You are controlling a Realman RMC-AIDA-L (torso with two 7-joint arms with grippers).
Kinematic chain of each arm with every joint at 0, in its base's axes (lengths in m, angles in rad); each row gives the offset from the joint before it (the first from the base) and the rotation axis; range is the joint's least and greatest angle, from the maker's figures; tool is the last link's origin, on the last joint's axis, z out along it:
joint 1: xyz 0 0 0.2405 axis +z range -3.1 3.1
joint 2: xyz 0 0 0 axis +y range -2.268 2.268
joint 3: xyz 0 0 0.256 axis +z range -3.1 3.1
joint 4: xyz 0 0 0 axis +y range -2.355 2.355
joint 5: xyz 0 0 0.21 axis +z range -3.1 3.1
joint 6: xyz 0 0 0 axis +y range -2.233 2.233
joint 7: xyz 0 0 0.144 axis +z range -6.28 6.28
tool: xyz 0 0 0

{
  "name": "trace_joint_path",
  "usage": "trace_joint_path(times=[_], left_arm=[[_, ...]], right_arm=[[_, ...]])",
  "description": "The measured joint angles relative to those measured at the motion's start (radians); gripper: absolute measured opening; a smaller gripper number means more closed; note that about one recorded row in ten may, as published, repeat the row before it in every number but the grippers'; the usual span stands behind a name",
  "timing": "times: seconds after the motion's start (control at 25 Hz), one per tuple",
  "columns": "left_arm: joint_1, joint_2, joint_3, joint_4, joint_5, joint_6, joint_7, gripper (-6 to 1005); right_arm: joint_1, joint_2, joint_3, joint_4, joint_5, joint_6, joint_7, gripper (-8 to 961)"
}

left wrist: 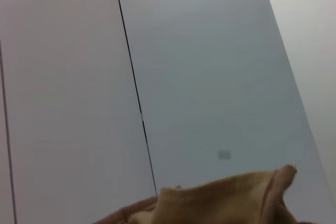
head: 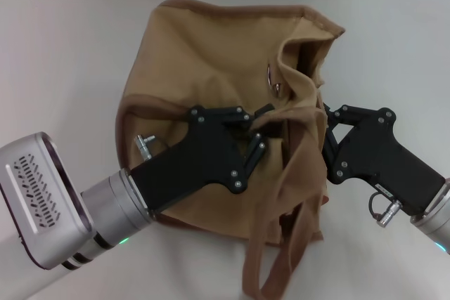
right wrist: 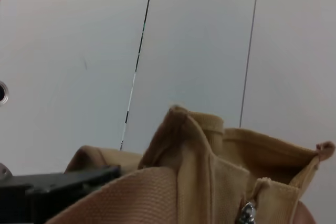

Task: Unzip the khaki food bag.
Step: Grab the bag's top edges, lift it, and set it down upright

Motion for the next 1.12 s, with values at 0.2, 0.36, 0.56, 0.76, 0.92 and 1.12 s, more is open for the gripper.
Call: trace_joint_path(times=[0.2, 0.36, 0.56, 0.76, 0.92, 1.12], left_arm=[[0.005, 0.0, -0.025, -0.021, 0.0, 0.06, 0.002, 74], [0.01, 0.0, -0.043, -0.022, -0.001, 0.094, 0.002, 74], [0.021, 0.0, -0.068, -0.022, -0.001, 0.116, 0.0, 74], [0.063, 0.0, -0.167, -0.031, -0.001, 0.142, -0.003, 74], [0.11, 0.001, -0.267, -0.03, -0.001, 0.172, -0.024, 73], [0.152, 0.002, -0.354, -0.02, -0.006, 0.181, -0.071, 73]], right_arm=[[0.0, 0.0, 0.0, 0.001, -0.001, 0.001, 0.0, 3], [-0.001, 0.0, 0.0, 0.002, -0.001, 0.007, -0.001, 4], [-0.002, 0.001, 0.0, 0.003, -0.001, 0.016, -0.001, 4], [-0.002, 0.002, 0.0, 0.003, -0.001, 0.027, -0.001, 3], [-0.005, 0.002, 0.0, 0.003, -0.001, 0.032, -0.001, 7], [-0.012, 0.001, 0.0, 0.003, -0.001, 0.042, -0.001, 15]])
